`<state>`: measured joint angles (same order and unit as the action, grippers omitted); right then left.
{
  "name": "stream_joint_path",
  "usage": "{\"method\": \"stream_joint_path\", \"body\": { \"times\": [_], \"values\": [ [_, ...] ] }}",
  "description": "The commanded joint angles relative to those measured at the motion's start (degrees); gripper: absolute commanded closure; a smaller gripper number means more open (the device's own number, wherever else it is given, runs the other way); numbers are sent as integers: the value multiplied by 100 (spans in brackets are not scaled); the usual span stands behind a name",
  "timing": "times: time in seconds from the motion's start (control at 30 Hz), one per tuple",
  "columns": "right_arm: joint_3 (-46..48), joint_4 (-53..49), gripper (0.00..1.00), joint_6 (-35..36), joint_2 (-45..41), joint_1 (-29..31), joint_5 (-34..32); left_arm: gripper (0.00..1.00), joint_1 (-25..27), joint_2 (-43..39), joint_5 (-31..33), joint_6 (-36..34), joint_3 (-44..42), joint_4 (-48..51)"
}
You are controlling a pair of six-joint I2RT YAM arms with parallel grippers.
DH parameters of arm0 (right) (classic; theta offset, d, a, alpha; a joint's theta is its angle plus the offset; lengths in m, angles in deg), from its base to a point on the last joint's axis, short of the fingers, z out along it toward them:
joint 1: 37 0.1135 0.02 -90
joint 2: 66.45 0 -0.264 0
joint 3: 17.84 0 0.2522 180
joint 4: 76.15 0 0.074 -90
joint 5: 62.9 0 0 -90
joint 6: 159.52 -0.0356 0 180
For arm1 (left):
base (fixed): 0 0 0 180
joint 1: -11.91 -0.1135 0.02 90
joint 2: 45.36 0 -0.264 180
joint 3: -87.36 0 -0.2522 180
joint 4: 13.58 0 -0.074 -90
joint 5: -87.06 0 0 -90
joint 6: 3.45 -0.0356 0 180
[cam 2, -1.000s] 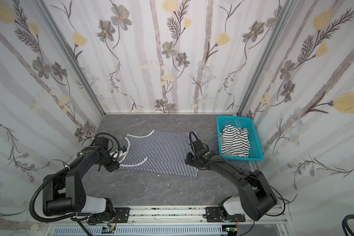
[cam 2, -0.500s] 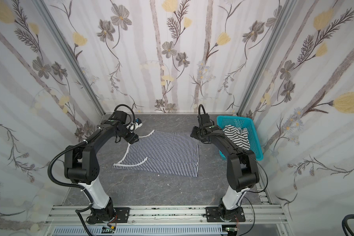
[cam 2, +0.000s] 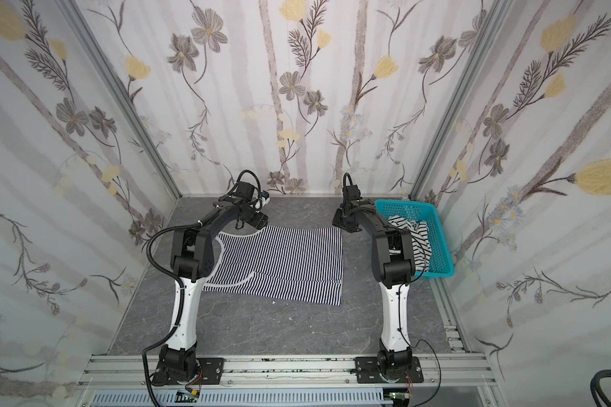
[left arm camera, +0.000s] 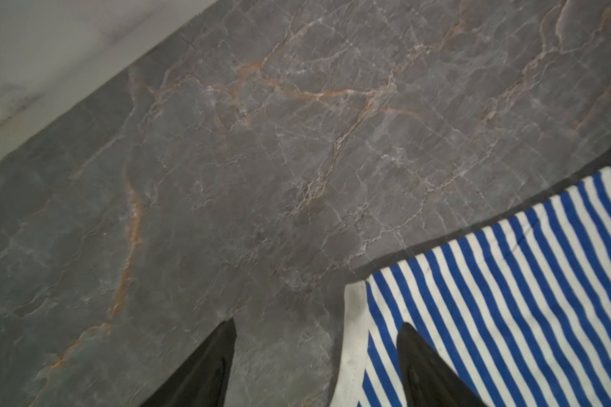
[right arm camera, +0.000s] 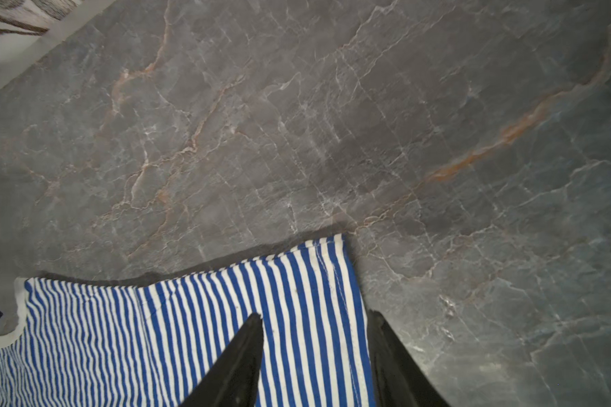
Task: Fold and stack the tank tops
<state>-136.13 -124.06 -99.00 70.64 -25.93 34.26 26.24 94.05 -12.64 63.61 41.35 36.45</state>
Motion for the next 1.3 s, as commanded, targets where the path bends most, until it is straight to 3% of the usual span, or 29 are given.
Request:
{"method": "stream_joint_path", "body": {
  "times": [0.0,0.57,0.7,0.97,1.27],
  "values": [
    [-152,-47,51,67,205,-17,66,26,-18,131,-266,278,137,1],
    [-522,13,62,152,906,-34,200,26,21,297,-633,651,98,1],
    [-509,-69,70,214,855,-26,185,26,71,244,-596,607,7,2],
    [-499,-125,100,301,733,-26,127,26,158,191,-557,560,-91,-5],
    [-99,-59,100,330,111,-20,21,25,158,87,-541,501,-153,0]
  ]
}}
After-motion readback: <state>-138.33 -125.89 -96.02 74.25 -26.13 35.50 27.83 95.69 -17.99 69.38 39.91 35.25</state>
